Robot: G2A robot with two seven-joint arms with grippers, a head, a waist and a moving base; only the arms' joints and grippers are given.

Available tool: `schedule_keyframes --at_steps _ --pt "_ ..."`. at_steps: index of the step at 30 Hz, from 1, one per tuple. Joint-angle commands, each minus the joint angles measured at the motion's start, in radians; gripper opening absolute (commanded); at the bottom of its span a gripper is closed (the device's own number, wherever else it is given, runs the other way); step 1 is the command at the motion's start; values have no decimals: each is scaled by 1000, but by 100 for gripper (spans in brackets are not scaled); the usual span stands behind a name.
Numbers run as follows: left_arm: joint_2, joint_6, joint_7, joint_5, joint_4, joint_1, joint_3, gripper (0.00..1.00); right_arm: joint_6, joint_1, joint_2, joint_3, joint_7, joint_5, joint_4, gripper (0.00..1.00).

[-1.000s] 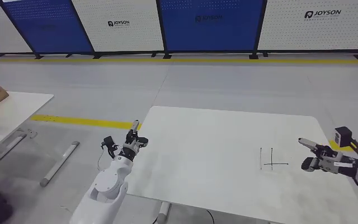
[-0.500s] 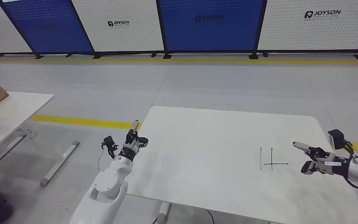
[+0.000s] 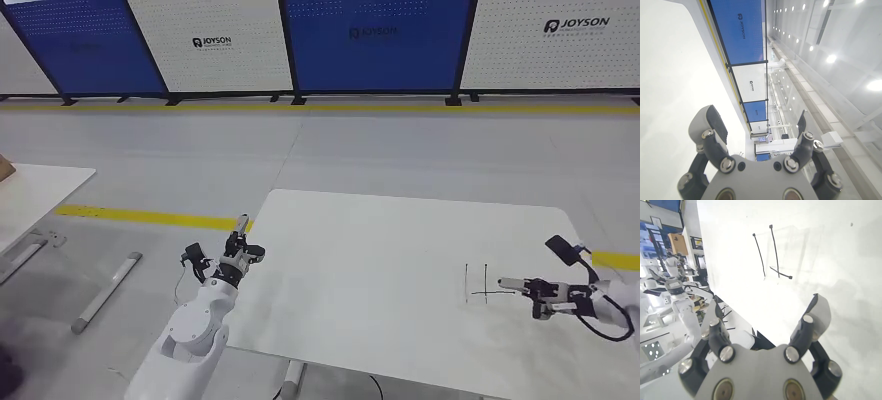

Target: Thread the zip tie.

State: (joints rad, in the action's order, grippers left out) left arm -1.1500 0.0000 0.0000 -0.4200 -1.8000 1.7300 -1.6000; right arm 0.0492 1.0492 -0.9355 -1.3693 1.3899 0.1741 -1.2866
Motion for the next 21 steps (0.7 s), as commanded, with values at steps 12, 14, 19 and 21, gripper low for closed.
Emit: schedule_keyframes --at_steps 12,14,19,21 --pt "0 0 0 0 0 0 0 100 -4 -3 1 6 0 -6 3 100" --pt "0 0 0 0 0 0 0 100 -63 6 -1 20 0 -50 -27 100" --pt "0 0 0 0 0 0 0 100 -287 36 46 48 0 -180 20 100" --pt "0 0 0 0 0 0 0 100 -318 28 62 68 0 -207 33 100"
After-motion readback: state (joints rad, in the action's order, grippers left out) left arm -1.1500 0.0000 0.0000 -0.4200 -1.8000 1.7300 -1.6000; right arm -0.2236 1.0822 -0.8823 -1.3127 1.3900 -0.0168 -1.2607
